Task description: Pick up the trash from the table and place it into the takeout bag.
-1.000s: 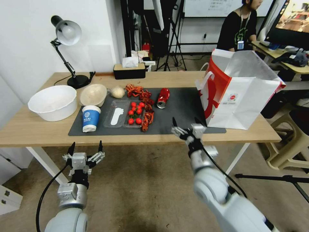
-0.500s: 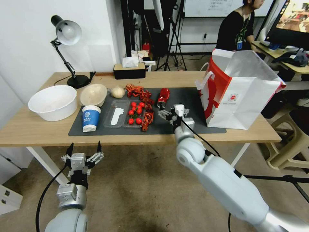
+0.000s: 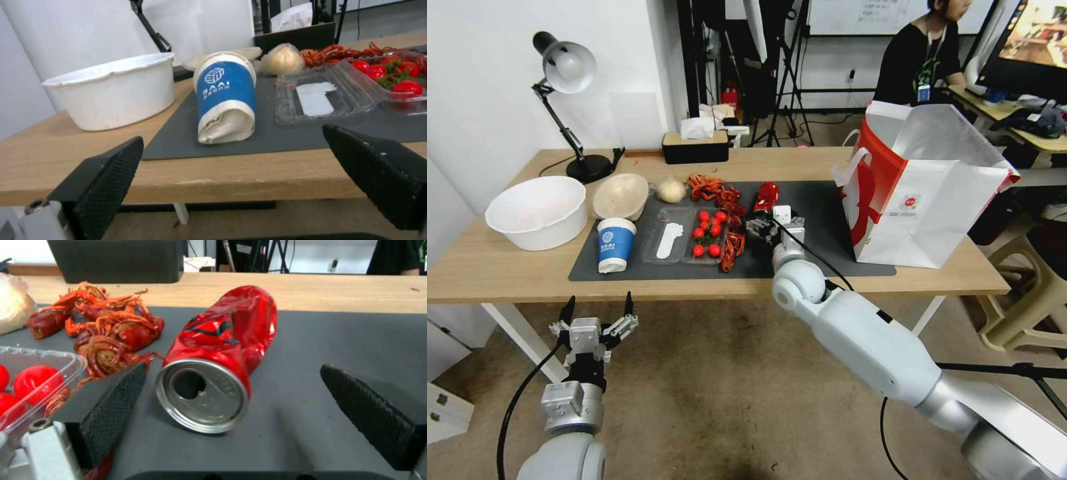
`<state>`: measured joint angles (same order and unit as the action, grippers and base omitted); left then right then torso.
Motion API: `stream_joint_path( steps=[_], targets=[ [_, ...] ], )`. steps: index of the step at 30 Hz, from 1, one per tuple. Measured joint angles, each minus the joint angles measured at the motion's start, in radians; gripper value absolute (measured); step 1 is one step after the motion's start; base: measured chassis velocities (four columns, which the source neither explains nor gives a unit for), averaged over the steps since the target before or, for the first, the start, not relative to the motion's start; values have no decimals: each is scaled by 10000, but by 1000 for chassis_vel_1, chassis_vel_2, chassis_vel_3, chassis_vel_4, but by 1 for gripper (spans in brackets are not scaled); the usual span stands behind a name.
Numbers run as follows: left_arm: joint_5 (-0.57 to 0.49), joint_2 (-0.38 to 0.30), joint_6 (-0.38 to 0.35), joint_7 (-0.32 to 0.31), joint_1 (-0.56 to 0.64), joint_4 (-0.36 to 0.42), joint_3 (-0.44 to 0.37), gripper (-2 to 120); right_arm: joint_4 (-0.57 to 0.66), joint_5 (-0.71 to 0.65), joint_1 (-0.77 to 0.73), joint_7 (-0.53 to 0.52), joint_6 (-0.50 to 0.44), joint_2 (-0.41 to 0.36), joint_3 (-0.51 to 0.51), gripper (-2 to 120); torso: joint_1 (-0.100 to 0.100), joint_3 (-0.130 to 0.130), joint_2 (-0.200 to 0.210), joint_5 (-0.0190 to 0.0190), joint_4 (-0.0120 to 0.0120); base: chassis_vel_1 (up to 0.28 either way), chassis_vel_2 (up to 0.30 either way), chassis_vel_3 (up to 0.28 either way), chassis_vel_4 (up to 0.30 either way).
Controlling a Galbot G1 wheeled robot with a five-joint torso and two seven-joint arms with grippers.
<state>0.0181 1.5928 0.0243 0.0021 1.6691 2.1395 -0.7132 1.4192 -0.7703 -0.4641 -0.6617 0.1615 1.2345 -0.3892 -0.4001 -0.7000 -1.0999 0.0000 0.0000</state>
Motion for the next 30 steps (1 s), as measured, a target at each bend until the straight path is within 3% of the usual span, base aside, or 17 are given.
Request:
stream_joint_path(
  steps=[7, 21, 30],
  targets=[
    [-18, -30, 45, -8, -6, -44, -26, 100, -267, -99, 154, 26, -32, 124, -124, 94, 2, 0, -1, 0, -1, 0, 0, 0, 0],
    [-16, -26, 104, -13, -26, -156, 0, 100, -661, -240, 280, 69, -38, 362, -243, 50, 2, 1, -1, 0, 0, 0, 0, 0, 0],
    [-17, -42, 109, -14, -61, -195, 7, 100, -502, -257, 225, 70, -38, 286, -238, 50, 2, 1, 0, 1, 0, 0, 0, 0, 0]
  ],
)
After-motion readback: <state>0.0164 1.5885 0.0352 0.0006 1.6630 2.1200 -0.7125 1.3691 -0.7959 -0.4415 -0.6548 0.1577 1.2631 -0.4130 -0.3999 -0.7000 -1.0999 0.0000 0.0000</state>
